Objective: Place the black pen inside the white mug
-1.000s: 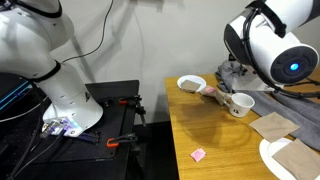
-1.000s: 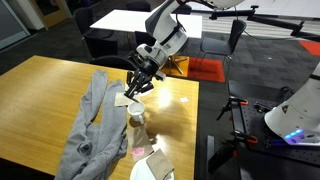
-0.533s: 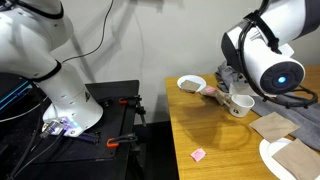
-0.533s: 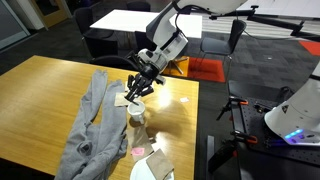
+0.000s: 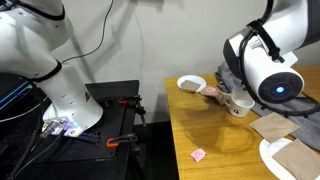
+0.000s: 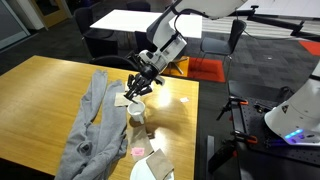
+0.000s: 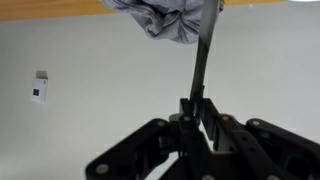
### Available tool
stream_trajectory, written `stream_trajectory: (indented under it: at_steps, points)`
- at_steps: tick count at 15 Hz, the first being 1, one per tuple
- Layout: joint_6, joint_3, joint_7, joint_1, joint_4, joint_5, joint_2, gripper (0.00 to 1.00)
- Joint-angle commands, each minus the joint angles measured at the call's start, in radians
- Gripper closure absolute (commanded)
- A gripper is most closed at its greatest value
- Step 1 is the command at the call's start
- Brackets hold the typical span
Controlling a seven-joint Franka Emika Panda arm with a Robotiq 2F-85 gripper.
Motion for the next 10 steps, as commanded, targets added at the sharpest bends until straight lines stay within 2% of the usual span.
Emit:
stream_trajectory:
  at_steps: [1,10]
  points:
    - [-0.009,-0.028,0.002,0.018,0.047,0.027,0.028,0.96]
    - [-0.018,-0.031,0.004,0.012,0.081,0.042,0.118,0.96]
